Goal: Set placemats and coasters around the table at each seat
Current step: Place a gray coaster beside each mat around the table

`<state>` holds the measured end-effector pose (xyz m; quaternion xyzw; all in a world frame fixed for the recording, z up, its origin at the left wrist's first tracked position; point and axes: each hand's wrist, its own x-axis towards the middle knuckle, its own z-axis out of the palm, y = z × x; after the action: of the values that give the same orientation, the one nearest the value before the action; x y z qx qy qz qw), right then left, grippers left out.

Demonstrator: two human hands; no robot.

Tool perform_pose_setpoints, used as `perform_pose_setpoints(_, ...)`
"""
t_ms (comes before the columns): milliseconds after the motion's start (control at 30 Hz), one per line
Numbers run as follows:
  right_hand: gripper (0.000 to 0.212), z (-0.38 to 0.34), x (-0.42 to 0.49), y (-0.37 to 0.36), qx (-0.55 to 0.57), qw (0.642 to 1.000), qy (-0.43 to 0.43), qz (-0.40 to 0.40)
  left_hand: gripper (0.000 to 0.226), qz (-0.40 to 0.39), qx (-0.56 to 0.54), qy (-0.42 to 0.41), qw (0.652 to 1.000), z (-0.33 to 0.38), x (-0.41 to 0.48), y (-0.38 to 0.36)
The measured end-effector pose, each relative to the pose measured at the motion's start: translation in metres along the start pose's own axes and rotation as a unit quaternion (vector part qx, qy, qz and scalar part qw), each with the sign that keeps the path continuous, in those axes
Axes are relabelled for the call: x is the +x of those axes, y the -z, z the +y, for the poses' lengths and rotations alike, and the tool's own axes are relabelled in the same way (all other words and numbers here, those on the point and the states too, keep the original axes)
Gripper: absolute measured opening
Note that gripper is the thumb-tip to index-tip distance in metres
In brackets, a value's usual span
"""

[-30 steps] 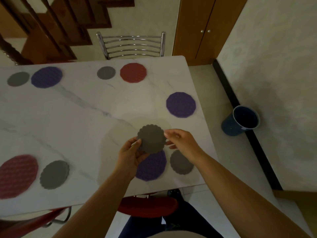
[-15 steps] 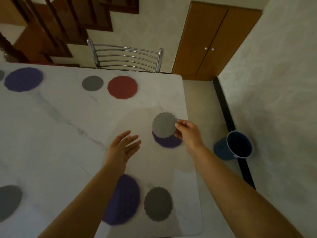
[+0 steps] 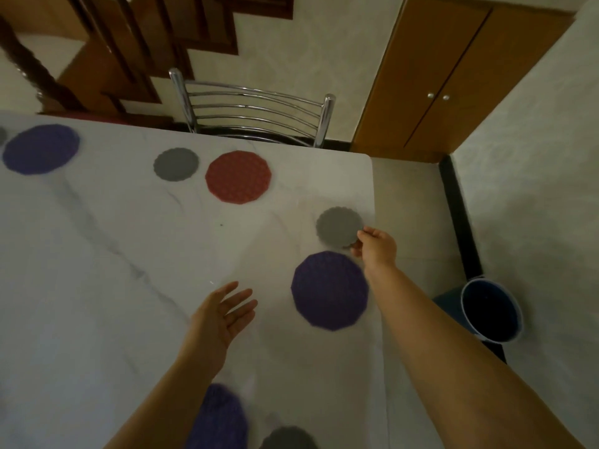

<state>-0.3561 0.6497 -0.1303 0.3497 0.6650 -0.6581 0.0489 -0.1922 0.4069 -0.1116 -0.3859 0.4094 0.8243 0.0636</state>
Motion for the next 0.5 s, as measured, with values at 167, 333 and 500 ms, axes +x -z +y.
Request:
perform_pose_setpoints(167, 0.012, 0.006, 0.008, 0.002, -0.113, 0.992, 0.048, 0.019, 0.030, 0.006, -0.015, 0.019, 1.000, -0.002, 0.001, 0.003)
perform_pose_setpoints(333, 0.013, 0.002, 0.006, 0.008, -0.125, 0.990, 0.063, 0.017, 0.031, 0.011, -0.029, 0.020, 0.999, -0.002, -0.001, 0.013)
perform_pose_setpoints(500, 0.018, -0.003, -0.021, 0.009, -0.087, 0.995, 0.046, 0.017, 0.030, 0.003, -0.038, 0.028, 0.999, 0.000, -0.011, 0.024)
